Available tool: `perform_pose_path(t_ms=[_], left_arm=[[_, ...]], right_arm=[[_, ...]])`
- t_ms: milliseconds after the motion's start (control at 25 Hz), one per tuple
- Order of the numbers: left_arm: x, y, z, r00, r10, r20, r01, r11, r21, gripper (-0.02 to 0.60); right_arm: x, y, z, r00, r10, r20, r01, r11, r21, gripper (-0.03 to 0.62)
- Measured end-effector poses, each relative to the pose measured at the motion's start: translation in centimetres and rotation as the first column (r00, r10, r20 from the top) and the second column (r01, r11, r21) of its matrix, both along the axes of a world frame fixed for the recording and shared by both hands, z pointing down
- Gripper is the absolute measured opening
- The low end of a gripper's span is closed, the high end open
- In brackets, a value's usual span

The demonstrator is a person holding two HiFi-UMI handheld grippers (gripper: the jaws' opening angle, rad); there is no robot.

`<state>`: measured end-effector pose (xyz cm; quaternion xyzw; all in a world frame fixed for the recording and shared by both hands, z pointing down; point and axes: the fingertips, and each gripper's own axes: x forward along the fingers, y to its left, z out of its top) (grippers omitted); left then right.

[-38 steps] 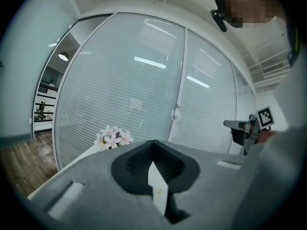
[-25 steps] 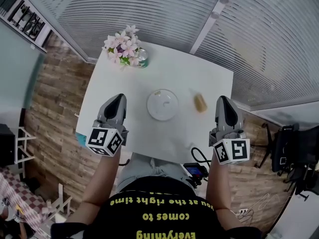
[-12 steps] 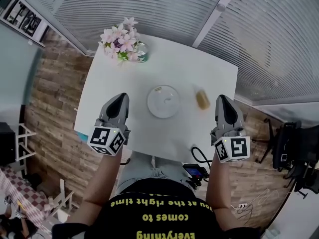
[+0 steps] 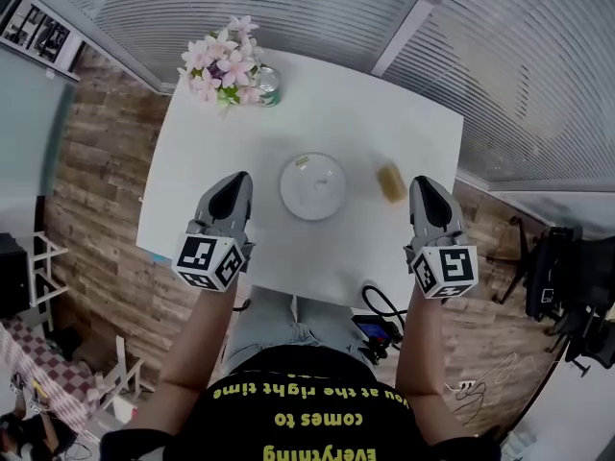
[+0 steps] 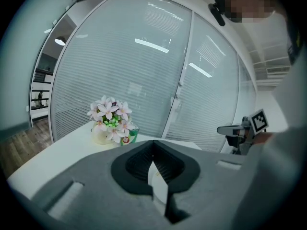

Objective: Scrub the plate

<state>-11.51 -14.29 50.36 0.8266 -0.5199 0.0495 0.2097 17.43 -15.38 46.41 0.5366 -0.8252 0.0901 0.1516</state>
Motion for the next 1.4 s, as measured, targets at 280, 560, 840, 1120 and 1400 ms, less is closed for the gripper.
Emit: perform_pose_path(t_ms=[280, 560, 840, 1120, 1400], left_arm=[[0.7, -0.1, 2.3, 1.000, 0.012, 0.008, -0.012, 0.999, -0.042, 0.000], [1.3, 0.0, 4.4, 0.999, 0.047, 0.009, -0.047, 0.996, -0.073, 0.000], [1.8, -0.1, 6.6, 0.998, 0.067, 0.011, -0.065, 0.990, -0.128, 0.000], [2.9, -0.2, 7.8, 0.994, 0.107, -0.013, -0.108, 0.982, -0.155, 0.000], [3.7, 0.0, 9.1, 0.990, 0.138, -0.034, -0.142, 0.969, -0.203, 0.046]], right_arm=[[0.8, -1.0, 4.2, 1.000, -0.003, -0.019, 0.001, 0.995, -0.097, 0.076], [0.2, -1.1, 8.1, 0.996, -0.040, -0.084, 0.024, 0.982, -0.188, 0.106], [0.9, -1.1, 12.5, 0.985, -0.058, -0.165, 0.007, 0.955, -0.295, 0.168], [1.5, -1.1, 15.6, 0.971, -0.086, -0.221, -0.003, 0.928, -0.372, 0.193], [1.6, -1.5, 17.8, 0.964, -0.102, -0.244, -0.011, 0.905, -0.424, 0.197]])
